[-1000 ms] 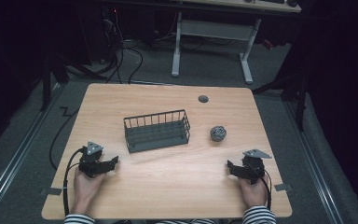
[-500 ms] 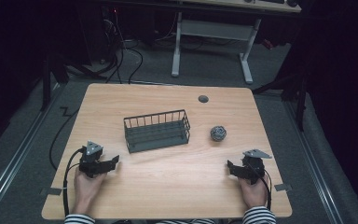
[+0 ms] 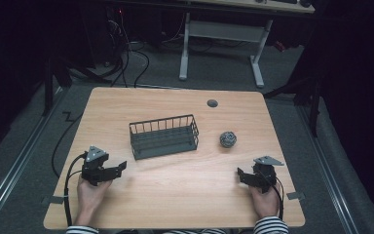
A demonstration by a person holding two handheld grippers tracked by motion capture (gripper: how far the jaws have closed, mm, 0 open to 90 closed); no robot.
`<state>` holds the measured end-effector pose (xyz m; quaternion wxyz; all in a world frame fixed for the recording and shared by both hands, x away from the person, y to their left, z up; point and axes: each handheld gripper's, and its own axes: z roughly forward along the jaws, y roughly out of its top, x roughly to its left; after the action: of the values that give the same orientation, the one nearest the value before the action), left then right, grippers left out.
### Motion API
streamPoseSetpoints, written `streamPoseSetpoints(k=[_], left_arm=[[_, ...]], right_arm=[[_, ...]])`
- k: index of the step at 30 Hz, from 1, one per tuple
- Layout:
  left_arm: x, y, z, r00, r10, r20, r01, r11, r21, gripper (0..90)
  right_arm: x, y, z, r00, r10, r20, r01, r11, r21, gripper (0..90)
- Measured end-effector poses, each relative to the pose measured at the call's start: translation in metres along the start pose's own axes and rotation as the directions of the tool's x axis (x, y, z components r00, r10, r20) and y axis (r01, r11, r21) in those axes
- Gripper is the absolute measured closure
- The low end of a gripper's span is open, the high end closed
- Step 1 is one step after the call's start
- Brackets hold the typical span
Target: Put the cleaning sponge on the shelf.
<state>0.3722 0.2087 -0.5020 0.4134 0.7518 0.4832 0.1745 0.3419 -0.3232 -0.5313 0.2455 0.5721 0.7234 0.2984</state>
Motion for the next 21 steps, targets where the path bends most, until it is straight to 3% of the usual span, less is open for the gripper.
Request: streamPoseSetpoints(k=[15, 21], left_arm=[[-0.004, 0.037, -0.013, 0.9977, -0.011, 0.067, 0.012, 0.9995, -0.028, 19.8], [-0.005, 0.053, -0.014, 0.9975, -0.005, 0.071, 0.007, 0.9996, -0.026, 19.8]], right_arm=[[0.000, 0.000, 0.000, 1.0000, -0.001, -0.002, 0.001, 1.000, 0.001, 19.3], [0.000, 0.000, 0.000, 1.0000, -0.001, -0.003, 0.001, 1.000, 0.001, 19.3]])
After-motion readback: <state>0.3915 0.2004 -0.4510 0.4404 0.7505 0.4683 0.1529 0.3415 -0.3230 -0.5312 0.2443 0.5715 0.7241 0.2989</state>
